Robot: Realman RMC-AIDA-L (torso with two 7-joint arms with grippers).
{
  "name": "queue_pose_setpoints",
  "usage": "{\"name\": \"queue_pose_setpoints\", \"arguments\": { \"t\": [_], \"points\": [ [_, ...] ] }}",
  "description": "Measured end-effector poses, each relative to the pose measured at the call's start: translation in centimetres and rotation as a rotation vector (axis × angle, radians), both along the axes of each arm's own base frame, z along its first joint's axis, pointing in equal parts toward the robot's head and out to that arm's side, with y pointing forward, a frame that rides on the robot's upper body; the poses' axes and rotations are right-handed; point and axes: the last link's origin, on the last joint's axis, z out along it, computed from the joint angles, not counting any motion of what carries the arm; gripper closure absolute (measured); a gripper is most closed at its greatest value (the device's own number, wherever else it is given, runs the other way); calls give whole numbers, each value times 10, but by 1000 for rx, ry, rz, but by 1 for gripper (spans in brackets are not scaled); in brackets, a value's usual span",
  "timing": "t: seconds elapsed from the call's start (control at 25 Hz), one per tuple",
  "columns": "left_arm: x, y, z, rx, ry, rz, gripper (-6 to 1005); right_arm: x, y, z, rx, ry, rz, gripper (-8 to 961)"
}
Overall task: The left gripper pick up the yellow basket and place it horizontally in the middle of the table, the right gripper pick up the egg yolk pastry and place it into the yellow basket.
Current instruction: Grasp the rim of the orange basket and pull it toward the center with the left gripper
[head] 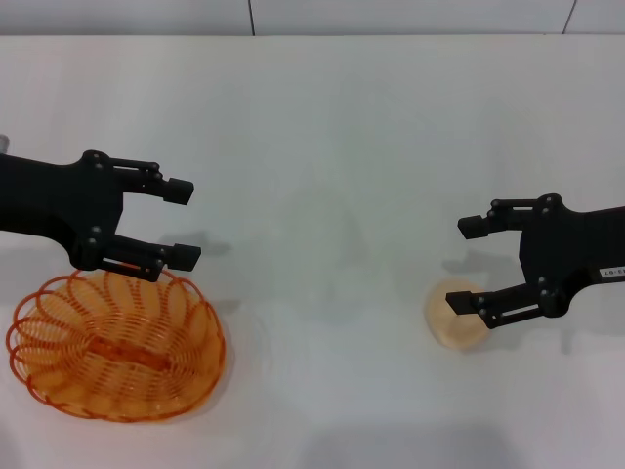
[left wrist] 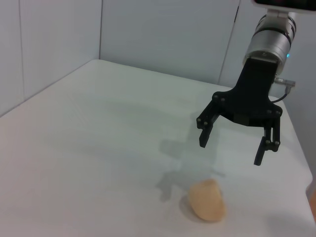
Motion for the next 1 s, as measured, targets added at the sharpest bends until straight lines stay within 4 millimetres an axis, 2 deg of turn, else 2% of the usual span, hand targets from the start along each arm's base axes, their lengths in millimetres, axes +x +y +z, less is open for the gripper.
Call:
{"name": "queue_pose_setpoints", "arguments": {
  "t": [0.6, 0.8, 1.0],
  "points": [
    [0, 1, 0, 0, 2, 21, 189, 1, 0, 0, -1, -1, -1, 85],
    [2, 2, 10, -9, 54, 110, 191, 1, 0, 0, 1, 0, -2, 85],
    [2, -3, 29, -23, 126, 223, 194, 0, 1, 0, 2, 5, -1, 85]
  ]
}}
